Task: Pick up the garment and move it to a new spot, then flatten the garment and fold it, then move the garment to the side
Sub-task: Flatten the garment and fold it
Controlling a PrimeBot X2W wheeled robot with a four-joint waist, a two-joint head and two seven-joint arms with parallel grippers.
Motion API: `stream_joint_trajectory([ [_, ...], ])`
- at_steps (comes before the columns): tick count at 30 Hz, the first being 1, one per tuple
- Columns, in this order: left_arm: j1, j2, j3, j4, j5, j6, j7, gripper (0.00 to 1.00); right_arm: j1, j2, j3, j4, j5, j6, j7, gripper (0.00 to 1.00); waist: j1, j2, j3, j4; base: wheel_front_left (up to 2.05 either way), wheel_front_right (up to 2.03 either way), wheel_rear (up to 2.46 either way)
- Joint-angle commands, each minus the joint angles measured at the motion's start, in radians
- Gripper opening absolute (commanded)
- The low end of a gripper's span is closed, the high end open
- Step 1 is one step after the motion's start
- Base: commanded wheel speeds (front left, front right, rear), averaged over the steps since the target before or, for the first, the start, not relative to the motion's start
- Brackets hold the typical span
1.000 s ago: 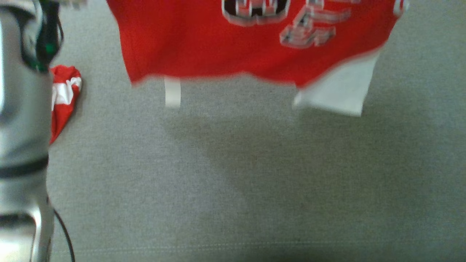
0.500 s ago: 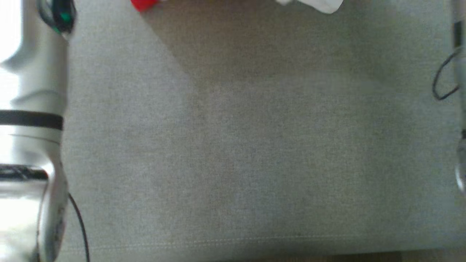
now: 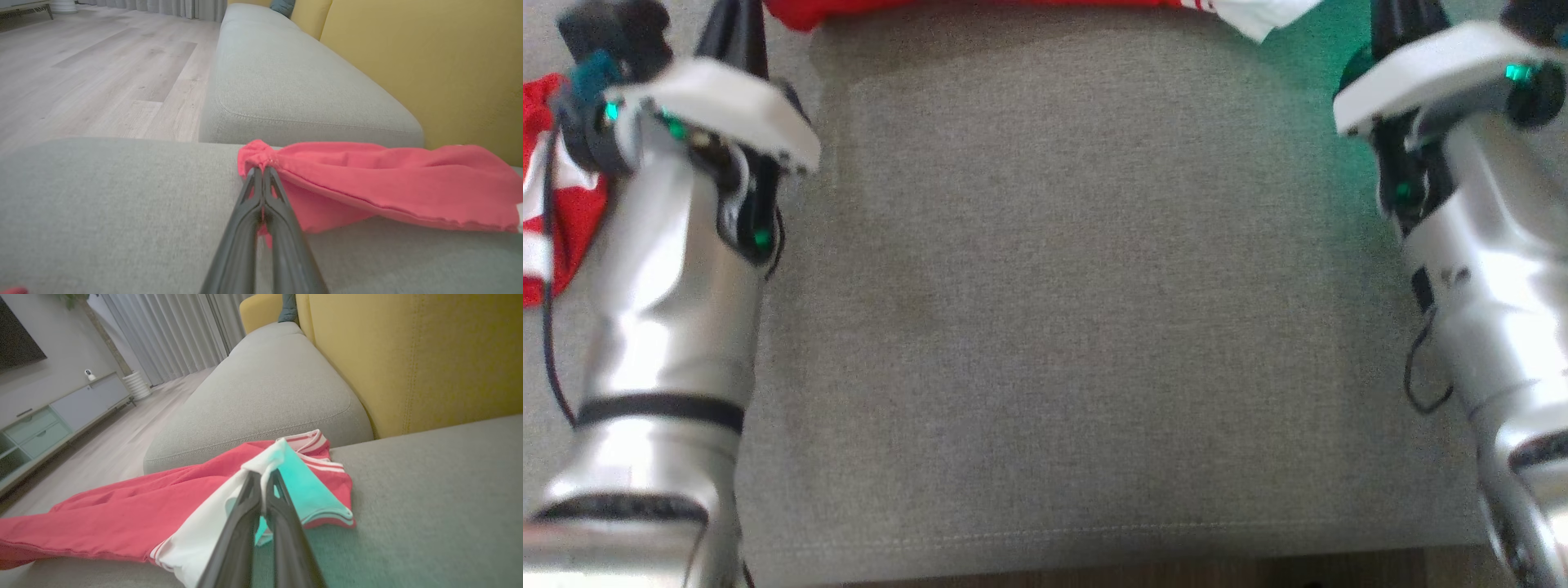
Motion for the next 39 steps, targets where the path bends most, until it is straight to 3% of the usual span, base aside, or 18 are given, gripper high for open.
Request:
stream_joint_trajectory([
  [1,0.035,0.031,0.039,-0.064,0.016,-0.002,-0.007,0.0,0.044,0.001,0.005,-0.062,0.025,-0.001,-0.016,0.0,-0.0001,0.0,-0.008,-0.005,0.0,0.0,0.0],
  [8,0.294,-0.004,0.113,-0.243,0.037,0.0,-0.007,0.0,0.365,-0.035,-0.024,-0.297,0.045,-0.001,-0.018,0.0,-0.0001,0.0,-0.08,0.001,0.0,0.0,0.0],
  [16,0.558,-0.026,0.139,-0.4,0.07,-0.008,-0.007,0.0,0.708,-0.019,-0.106,-0.554,0.007,-0.001,0.0,0.0,-0.0001,0.0,-0.194,-0.001,0.0,0.0,0.0],
  [24,0.788,0.005,0.153,-0.549,0.085,-0.019,-0.007,0.0,1.038,0.045,-0.234,-0.892,-0.068,-0.001,0.245,0.0,-0.0001,0.0,-0.29,-0.001,0.0,0.0,0.0],
  [29,0.907,0.024,0.145,-0.652,0.085,-0.015,0.051,0.0,1.209,0.097,-0.302,-1.08,-0.104,-0.001,0.406,0.0,-0.0001,0.0,-0.333,-0.011,0.0,0.0,0.0],
  [39,1.086,0.029,0.147,-0.873,0.067,0.021,0.207,0.0,1.354,0.123,-0.375,-1.235,-0.113,-0.001,0.589,0.0,-0.0001,0.0,-0.382,-0.019,0.0,0.0,0.0],
])
